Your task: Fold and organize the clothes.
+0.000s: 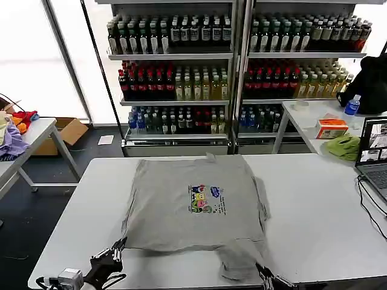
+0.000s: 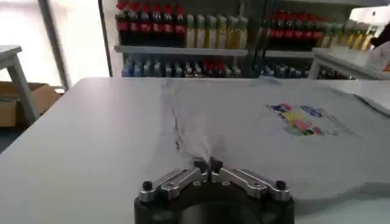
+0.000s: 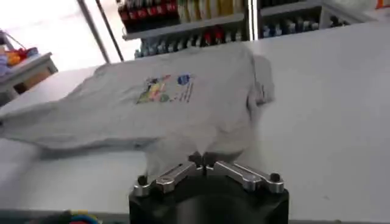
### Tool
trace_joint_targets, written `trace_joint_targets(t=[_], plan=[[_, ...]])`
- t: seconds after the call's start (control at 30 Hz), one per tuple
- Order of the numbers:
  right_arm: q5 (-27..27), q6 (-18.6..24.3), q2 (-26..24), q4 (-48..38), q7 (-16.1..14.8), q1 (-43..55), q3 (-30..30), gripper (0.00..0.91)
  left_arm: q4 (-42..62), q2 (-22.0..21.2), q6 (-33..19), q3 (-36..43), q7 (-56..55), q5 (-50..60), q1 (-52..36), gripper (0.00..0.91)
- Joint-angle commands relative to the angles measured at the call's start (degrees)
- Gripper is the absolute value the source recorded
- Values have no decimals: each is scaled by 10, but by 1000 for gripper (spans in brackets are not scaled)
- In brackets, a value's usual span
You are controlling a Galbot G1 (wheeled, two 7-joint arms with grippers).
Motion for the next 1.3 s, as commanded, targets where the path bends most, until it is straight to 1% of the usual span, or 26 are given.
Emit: trace_joint_targets(t=[0.03,0.1,0.13,0.33,0.6,0.77,0.8,0.87,1.0,1.1,1.23,1.3], plan=[[22,11,12,-40,32,133,-15,0,67,50,38,22,3,-79,-93,20],[28,4,9,-50,39,153,-20,0,89,59,38,28,-4,-87,-113,20],[28,3,7,-61,44,169,-24,0,99,72,38,31,-6,-100,-127,20],[27,3,7,-104,60,224,-37,0,140,103,39,38,-6,-130,-175,20],[28,2,9,-146,77,271,-56,0,179,121,38,34,-5,-138,-219,20],[29,-7,10,-183,90,332,-75,0,208,131,37,50,-6,-141,-256,20],[27,-12,11,-194,91,351,-88,0,216,135,36,56,-4,-141,-268,20],[20,-16,11,-214,92,368,-99,0,226,139,35,65,-3,-141,-283,20],[-2,-22,14,-281,88,416,-131,0,249,140,37,97,0,-142,-314,20],[-18,-25,15,-298,82,434,-140,0,262,135,37,115,1,-141,-330,20],[-17,-35,10,-303,76,454,-143,0,274,133,37,126,1,-141,-343,20],[-19,-39,9,-322,75,483,-150,0,288,133,37,134,1,-141,-351,20]])
